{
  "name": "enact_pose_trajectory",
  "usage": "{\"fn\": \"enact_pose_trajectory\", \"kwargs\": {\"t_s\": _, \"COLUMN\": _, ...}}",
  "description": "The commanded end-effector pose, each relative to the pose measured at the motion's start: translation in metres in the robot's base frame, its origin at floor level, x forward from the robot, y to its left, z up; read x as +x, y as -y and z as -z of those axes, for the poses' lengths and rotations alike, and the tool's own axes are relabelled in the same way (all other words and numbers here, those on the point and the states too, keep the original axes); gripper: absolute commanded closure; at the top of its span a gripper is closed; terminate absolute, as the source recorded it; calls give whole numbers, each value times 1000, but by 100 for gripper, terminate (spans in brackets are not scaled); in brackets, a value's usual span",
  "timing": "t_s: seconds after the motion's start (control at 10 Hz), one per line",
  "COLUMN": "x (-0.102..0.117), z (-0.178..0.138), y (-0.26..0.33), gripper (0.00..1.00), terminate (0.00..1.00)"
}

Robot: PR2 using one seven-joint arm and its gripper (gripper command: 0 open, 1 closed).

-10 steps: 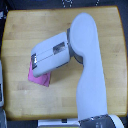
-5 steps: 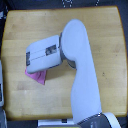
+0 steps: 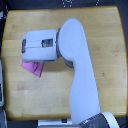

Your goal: Folding a cloth

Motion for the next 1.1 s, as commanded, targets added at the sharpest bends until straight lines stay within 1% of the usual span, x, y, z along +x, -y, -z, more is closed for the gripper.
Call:
{"fn": "enact_pose_trajectory", "kwargs": {"t_s": 0.0, "x": 20, "z": -22, "y": -51, "gripper": 100, "terminate": 0}}
{"fn": "enact_pose_trajectory", "kwargs": {"t_s": 0.1, "x": 10, "z": -9, "y": -70, "gripper": 100, "terminate": 0}}
{"fn": "enact_pose_trajectory", "kwargs": {"t_s": 0.3, "x": 7, "z": -3, "y": -80, "gripper": 100, "terminate": 0}}
{"fn": "enact_pose_trajectory", "kwargs": {"t_s": 0.4, "x": 0, "z": 2, "y": -95, "gripper": 100, "terminate": 0}}
{"fn": "enact_pose_trajectory", "kwargs": {"t_s": 0.7, "x": 7, "z": -2, "y": -105, "gripper": 100, "terminate": 0}}
{"fn": "enact_pose_trajectory", "kwargs": {"t_s": 1.0, "x": 13, "z": 1, "y": -104, "gripper": 100, "terminate": 0}}
